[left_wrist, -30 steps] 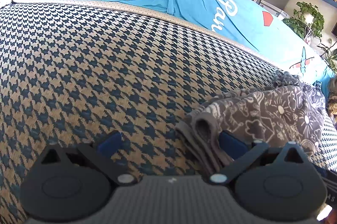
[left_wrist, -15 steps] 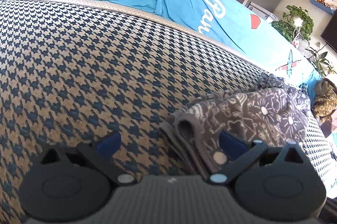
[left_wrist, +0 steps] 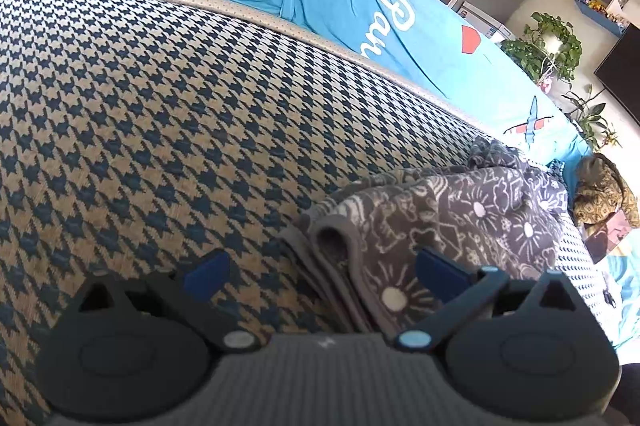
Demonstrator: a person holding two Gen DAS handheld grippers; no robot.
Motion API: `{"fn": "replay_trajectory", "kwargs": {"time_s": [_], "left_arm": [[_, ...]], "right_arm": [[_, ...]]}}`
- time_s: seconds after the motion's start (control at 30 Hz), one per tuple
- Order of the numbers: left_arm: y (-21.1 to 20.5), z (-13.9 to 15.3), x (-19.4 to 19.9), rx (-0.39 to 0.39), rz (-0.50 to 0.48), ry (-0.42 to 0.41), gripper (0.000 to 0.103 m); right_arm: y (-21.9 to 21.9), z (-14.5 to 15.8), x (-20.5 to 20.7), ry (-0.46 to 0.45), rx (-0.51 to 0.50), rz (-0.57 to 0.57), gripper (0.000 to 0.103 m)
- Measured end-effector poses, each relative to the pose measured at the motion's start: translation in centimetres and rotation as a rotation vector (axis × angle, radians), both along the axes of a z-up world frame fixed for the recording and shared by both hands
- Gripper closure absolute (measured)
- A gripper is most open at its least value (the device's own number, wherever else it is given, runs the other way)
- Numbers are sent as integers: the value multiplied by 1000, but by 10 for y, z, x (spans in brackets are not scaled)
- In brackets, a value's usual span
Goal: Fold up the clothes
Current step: 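Grasp the folded edge of the jacket with the right gripper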
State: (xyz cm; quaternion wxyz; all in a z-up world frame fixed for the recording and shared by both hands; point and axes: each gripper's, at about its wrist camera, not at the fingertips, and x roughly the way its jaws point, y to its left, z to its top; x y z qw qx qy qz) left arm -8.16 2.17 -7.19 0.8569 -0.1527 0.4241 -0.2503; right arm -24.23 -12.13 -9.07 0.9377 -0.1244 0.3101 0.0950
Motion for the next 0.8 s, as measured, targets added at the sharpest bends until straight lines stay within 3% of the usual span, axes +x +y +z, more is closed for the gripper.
{"fn": "replay_trajectory", "kwargs": {"time_s": [0.13,0.33,0.47,0.6,0.8], "left_arm": [[3,-3,3,-43,-10,41,0],[4,-8,5,-84,-20,80,0],[3,-9,7,-114,-34,100,0],[-1,-11,8,-138,-51,113,0],[-4,-13,11,-198,-62,155,0]], "right_arm": [[9,-12,3,-22,-128,34,47],[2,-14,11,-41,-113,22,56],[-13,-5,16,-33,9,-4,67],[-43,7,28,5,236,-84,76],[-67,14,36,36,416,-144,80]]}}
